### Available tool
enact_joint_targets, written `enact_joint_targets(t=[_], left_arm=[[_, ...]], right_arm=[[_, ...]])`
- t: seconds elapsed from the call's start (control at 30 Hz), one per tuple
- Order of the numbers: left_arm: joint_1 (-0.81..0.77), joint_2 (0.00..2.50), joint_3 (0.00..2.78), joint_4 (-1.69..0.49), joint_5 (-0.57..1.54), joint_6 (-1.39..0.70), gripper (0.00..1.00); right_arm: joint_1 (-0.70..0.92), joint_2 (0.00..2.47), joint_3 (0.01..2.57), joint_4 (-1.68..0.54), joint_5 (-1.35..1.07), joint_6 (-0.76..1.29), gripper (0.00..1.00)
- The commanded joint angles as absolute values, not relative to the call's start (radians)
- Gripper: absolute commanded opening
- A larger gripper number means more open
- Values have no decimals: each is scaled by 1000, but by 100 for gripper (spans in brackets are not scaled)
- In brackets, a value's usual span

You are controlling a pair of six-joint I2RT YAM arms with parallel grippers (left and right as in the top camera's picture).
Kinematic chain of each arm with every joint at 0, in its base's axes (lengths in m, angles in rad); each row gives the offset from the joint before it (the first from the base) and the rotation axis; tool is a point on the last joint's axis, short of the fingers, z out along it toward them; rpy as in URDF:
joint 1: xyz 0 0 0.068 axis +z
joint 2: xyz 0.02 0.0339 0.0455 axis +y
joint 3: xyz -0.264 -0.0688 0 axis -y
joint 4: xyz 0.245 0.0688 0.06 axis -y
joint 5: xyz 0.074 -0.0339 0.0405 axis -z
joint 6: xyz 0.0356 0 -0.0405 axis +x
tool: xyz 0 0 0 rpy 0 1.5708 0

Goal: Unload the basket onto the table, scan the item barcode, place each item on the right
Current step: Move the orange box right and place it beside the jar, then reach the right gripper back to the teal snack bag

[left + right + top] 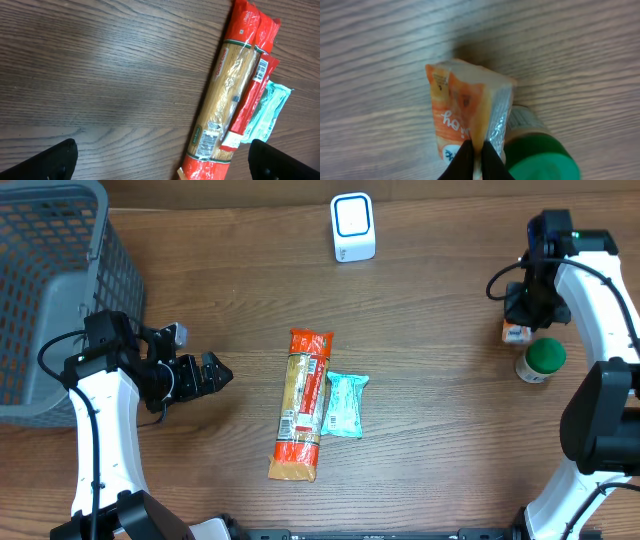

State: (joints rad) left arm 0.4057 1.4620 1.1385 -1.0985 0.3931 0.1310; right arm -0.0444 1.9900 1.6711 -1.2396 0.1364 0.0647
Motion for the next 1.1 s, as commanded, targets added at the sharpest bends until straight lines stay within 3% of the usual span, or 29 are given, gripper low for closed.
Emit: enact_joint_targets(t=[0.0, 0.1, 0.37, 0.57, 0.6, 0.63, 0.7, 0.9, 1.07], left_arm=[[399, 1466, 1139, -1098, 408, 146, 100], [399, 1466, 1139, -1098, 408, 146, 100], [399, 1466, 1139, -1098, 408, 146, 99], [399, 1466, 1139, -1098, 408, 146, 100], [399, 1466, 1139, -1098, 408, 146, 100], [399, 1466, 1139, -1098, 408, 146, 100], [399, 1466, 1139, -1098, 408, 146, 100], [399, 1466, 1139, -1098, 408, 146, 100], [399, 1466, 1139, -1098, 408, 146, 99]], right_arm=[[-48, 1992, 1630, -1206, 125, 83, 13], [-48, 1992, 1620, -1190, 125, 83, 23], [-48, 1992, 1620, -1186, 110, 83, 23], [-46, 1992, 1620, -1148, -174, 83, 28], [-46, 1992, 1618, -1143, -216, 83, 25], [-43, 1992, 1613, -1134, -261, 83, 15], [-37, 1992, 1600, -1126, -296, 83, 9], [14, 1992, 1494, -1087, -335, 84, 7], [93, 1992, 1371, -981, -470, 83, 27]])
